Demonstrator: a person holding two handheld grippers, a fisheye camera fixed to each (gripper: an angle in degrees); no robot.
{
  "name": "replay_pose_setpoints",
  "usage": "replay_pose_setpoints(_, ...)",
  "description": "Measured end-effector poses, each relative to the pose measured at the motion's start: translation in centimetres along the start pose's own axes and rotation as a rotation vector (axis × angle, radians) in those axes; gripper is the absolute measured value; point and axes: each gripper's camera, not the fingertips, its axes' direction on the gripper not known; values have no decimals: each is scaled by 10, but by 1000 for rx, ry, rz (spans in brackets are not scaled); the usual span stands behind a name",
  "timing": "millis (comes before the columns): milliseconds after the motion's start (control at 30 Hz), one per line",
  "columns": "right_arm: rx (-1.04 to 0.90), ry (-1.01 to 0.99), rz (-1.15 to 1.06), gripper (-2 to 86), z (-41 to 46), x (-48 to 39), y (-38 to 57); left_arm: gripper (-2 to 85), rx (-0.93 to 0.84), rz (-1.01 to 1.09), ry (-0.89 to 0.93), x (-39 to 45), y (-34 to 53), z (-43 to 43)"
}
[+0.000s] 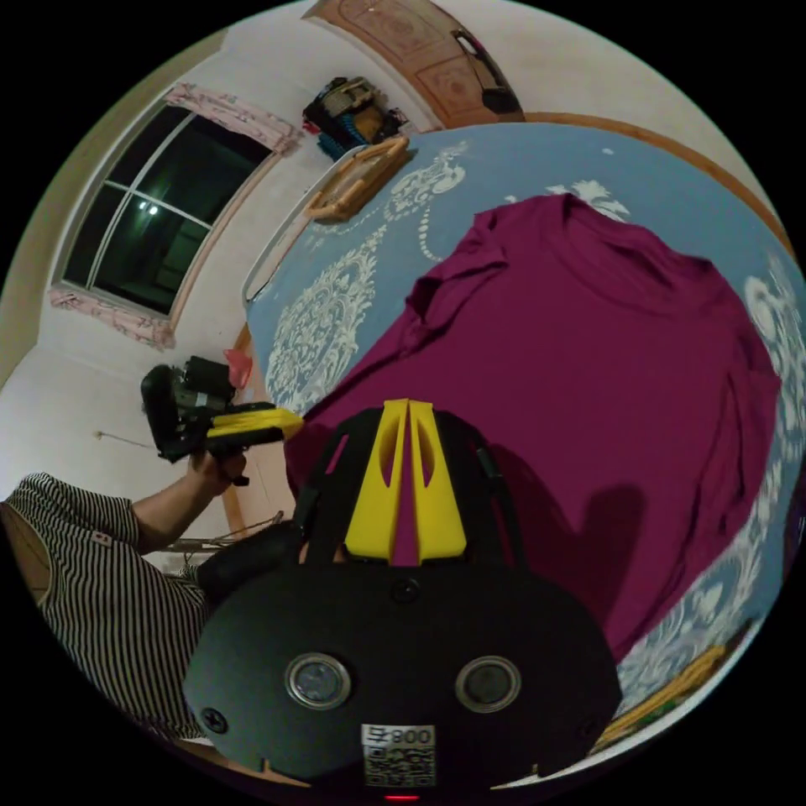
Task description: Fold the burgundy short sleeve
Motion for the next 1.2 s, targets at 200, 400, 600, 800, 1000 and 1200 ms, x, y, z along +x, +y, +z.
replay_pose_setpoints(200, 14, 55, 224, 1, -56, 10, 161, 2, 12, -73, 194, 0, 22, -97)
replay_pose_setpoints(400, 80, 57, 424, 2, -96, 11, 305, 3, -6, -134, 358, 5, 39, -173)
replay_pose_setpoints(600, 140, 41, 544, 1, -116, 10, 413, 3, -5, -179, 406, 12, 49, -244)
replay_pose_setpoints(800, 191, 33, 589, 1, -135, 10, 492, 7, -11, -243, 393, 2, 58, -310)
replay_pose_setpoints(1000, 233, 22, 628, 1, -151, 16, 561, 37, -22, -370, 401, -26, 74, -356)
replay_pose_setpoints(1200, 257, -10, 681, 3, -162, 29, 623, 81, -95, -487, 393, -56, 77, -379)
